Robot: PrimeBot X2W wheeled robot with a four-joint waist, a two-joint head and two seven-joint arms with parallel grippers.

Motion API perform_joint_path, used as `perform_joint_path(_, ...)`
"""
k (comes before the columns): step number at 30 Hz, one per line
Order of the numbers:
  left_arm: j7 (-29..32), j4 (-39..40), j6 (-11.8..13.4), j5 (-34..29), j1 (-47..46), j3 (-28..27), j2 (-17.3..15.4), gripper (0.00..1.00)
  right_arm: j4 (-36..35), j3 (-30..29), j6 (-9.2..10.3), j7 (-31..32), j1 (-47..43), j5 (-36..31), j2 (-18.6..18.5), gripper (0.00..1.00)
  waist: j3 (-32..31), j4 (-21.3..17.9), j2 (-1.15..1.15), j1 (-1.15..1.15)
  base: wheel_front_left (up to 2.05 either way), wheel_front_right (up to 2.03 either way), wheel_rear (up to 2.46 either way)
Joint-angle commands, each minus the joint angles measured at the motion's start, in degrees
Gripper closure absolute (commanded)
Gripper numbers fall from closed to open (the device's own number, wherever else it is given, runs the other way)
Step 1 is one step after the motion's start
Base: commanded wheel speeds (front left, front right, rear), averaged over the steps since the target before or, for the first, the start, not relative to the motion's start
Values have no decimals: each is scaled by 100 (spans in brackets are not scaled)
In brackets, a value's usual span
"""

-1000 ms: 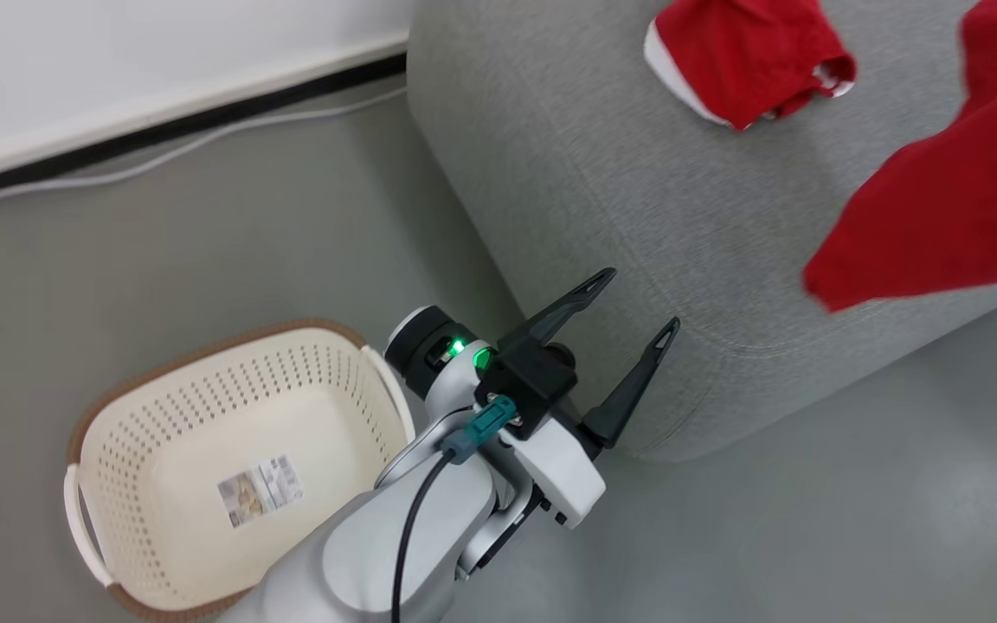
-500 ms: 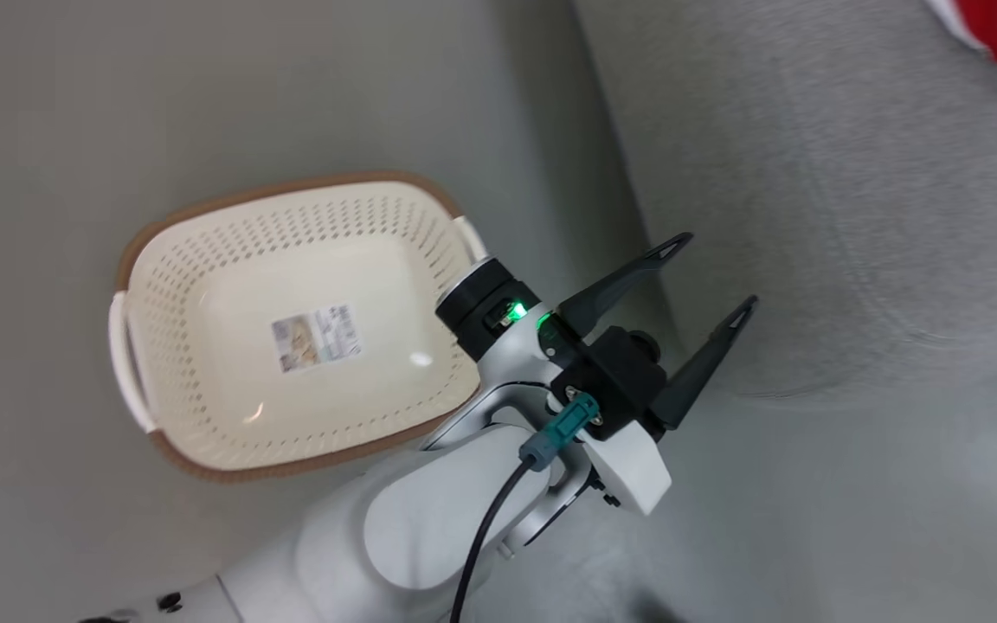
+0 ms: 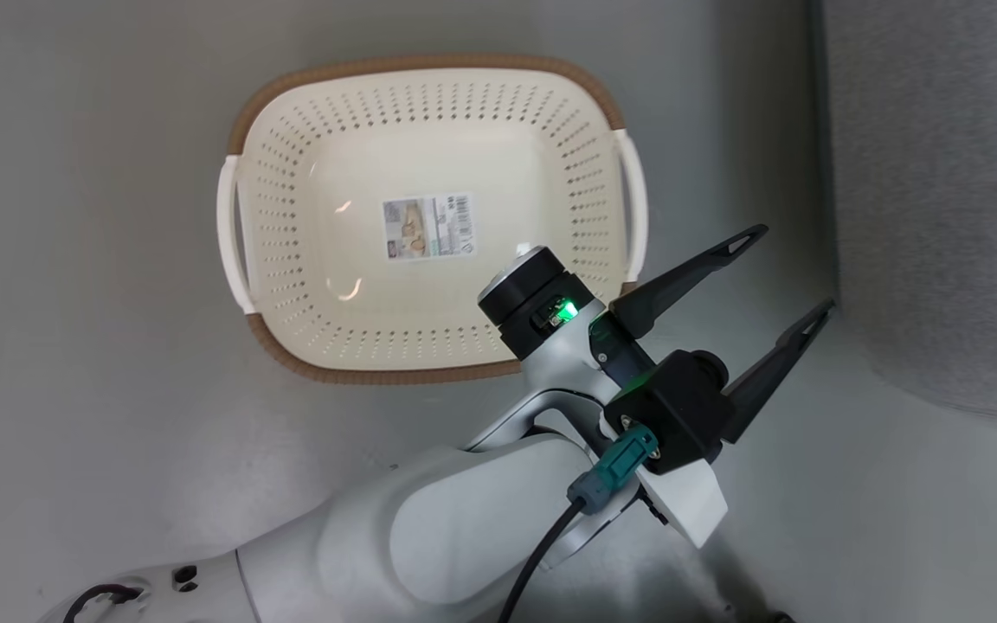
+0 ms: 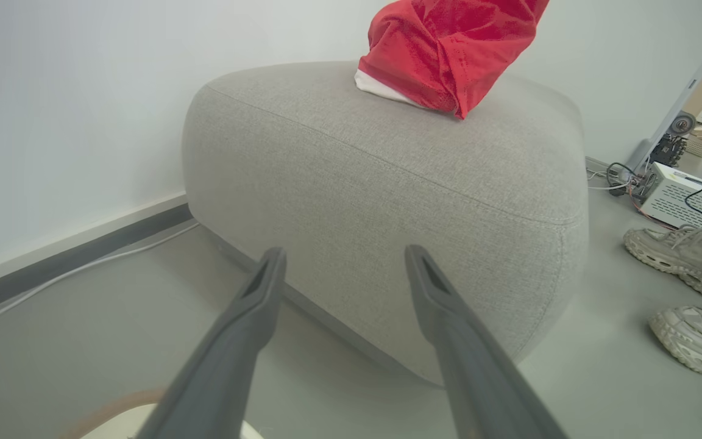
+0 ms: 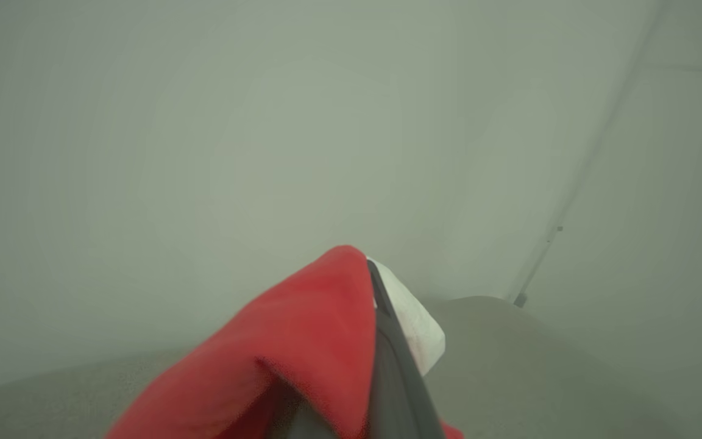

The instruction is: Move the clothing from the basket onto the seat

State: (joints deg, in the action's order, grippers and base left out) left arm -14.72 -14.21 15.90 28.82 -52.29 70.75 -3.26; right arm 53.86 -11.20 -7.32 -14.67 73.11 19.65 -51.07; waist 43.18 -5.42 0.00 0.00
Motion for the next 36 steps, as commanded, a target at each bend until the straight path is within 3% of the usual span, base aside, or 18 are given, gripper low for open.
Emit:
perform_joint_path(1,-28,218,72,17,-112,-64,38,0,-23,112,-17,-33,-80,10,-124,100,221,211,0,0,0,0,0)
perform_joint_path(11,-28,392,138,34,-78,-63,38,0,128,882,-17,-33,-660,730,325,100,271,305,0,0,0,0,0)
perform_joint_path(12,-28,396,136,38,-64,-79,38,0,101,932,-17,-33,-768,840,359,85,242,300,0,0,0,0,0)
perform_joint_path(13,-28,403,133,42,-48,-96,38,0,46,954,-17,-33,-881,952,388,54,209,296,0,0,0,0,0)
perform_joint_path(14,-28,410,129,46,-28,-118,38,0,-51,1031,-17,-33,-1024,1012,409,0,169,289,0,0,0,0,0)
perform_joint_path(22,-28,380,70,54,147,-296,38,0,-896,1100,-17,-33,-2155,1817,689,0,-308,212,0,0,0,0,0)
perform_joint_path(36,-28,321,-111,-23,939,-930,38,0,-1858,1242,-17,-33,-3408,2008,1349,0,-1594,269,0,0,0,0,0)
